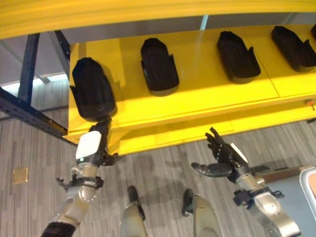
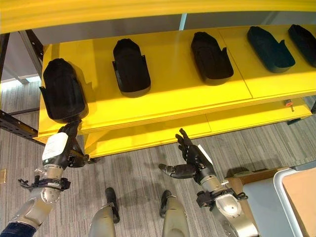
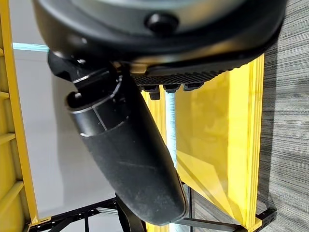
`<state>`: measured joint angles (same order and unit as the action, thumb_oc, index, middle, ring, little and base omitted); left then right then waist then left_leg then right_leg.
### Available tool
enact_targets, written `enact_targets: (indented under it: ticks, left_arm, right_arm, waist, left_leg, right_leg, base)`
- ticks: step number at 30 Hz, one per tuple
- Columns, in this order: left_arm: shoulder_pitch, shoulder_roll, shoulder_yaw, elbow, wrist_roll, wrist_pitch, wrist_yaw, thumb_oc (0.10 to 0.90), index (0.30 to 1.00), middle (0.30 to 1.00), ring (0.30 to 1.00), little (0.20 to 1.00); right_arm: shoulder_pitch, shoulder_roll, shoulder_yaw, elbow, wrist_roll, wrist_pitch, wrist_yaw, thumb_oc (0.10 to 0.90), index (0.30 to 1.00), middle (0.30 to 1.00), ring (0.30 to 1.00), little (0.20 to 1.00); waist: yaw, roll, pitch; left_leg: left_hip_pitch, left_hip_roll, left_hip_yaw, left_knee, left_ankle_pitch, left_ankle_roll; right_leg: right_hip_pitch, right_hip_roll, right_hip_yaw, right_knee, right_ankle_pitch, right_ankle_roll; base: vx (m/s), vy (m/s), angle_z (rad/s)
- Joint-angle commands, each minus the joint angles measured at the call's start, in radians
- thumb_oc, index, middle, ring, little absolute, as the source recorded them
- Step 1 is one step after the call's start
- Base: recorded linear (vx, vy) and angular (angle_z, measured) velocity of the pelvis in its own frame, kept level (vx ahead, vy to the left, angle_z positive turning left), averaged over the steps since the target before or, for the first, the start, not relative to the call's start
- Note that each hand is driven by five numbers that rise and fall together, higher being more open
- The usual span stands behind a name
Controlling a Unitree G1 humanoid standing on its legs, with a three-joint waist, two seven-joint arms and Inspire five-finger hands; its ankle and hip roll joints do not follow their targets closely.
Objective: Move parts from the plastic box to the shelf.
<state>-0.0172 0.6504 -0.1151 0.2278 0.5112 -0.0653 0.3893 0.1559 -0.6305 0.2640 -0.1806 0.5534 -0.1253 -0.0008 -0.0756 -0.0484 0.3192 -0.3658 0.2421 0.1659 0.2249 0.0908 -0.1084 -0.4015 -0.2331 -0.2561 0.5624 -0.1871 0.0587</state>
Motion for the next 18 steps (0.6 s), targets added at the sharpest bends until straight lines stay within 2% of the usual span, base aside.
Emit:
enact_targets:
  ticks: [1,18]
  left_arm:
    - [-0.031,0.051,0.085,-0.010,-0.055,-0.001,0.085,0.900,1.000,1.000,1.000,1.000]
    - [-0.050,0.054,0.089,0.007,-0.051,0.006,0.093,0.900,1.000,1.000,1.000,1.000]
  right_arm:
    - [-0.066,-0.004,-0.015,-0.064,0.012,-0.085,-0.002,0.900,1.000,1.000,1.000,1.000]
    - [-0.075,-0.003,-0.004,-0.062,0.011,-0.083,0.004,0.900,1.000,1.000,1.000,1.000]
  waist:
    - [0.003,-0.024,-0.035]
    - [0.002,-0.023,-0.041]
  left_leg:
    - [0.025,0.058,-0.059,0.088,-0.065,-0.018]
    - [0.021,0.056,-0.059,0.086,-0.062,-0.017]
  right_leg:
    - [0.000,-0.045,0.080,-0.170,0.254,0.089]
    - [-0.002,-0.046,0.082,-0.174,0.258,0.089]
  base:
    - [0.00,0.000,0.00]
    - [0.00,0.000,0.00]
